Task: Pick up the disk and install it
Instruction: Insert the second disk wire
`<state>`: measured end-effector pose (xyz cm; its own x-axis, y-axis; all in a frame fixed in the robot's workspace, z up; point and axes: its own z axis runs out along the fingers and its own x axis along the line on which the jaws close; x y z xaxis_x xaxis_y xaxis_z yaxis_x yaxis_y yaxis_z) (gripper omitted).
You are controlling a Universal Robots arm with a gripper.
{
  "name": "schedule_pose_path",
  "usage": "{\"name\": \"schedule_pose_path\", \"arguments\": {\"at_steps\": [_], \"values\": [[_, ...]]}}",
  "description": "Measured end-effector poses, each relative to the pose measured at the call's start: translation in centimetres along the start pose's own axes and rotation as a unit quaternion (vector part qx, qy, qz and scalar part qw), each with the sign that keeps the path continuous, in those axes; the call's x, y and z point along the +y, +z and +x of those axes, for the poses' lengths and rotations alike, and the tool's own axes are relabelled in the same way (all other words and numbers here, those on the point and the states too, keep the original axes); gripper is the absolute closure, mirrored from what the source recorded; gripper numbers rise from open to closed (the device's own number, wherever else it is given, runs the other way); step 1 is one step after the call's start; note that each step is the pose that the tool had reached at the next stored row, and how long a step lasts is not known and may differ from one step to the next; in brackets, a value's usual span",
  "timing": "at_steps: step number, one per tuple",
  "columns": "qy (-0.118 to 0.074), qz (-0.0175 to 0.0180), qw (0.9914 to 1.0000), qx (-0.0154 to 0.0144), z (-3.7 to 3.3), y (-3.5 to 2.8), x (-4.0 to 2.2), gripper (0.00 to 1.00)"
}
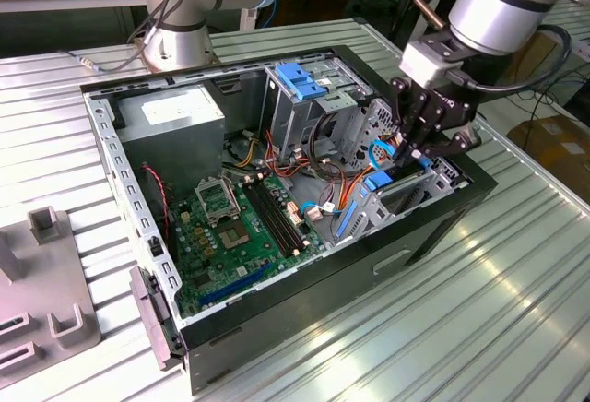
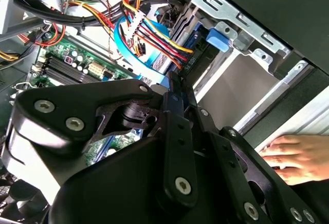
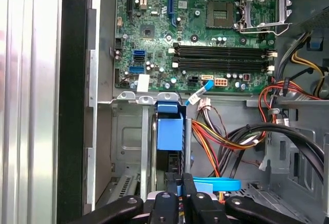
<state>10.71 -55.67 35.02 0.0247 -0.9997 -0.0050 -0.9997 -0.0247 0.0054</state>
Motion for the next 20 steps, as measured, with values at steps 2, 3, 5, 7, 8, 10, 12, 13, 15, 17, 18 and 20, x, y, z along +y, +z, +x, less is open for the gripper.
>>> {"name": "schedule_pose_path", "arguments": {"at_steps": [2,3,5,7,8,10,12,13,15,17,18,20], "values": [[0.000,0.0001,0.99998,-0.0058,0.16,0.03,-0.02,0.84],[0.001,0.0002,0.99996,-0.0091,0.25,0.05,-0.02,0.84],[0.001,0.0003,0.99991,-0.0136,0.44,0.08,-0.02,0.84],[0.001,0.0004,0.99988,-0.0153,0.60,0.12,-0.03,0.84],[0.002,0.0004,0.99987,-0.0161,0.64,0.13,-0.04,0.84],[0.002,0.0005,0.99982,-0.0187,0.71,0.20,-0.06,0.84],[0.004,0.0005,0.99977,-0.0208,0.74,0.29,-0.08,0.84],[0.005,0.0006,0.99977,-0.0210,0.74,0.30,-0.09,0.84],[0.007,0.0006,0.99975,-0.0212,0.75,0.33,-0.10,0.84],[0.008,0.0008,0.99967,-0.0244,0.78,0.40,-0.10,0.84],[0.008,0.0008,0.99966,-0.0251,0.80,0.42,-0.10,0.84],[0.008,0.0008,0.99963,-0.0261,0.86,0.54,-0.10,0.84]]}}
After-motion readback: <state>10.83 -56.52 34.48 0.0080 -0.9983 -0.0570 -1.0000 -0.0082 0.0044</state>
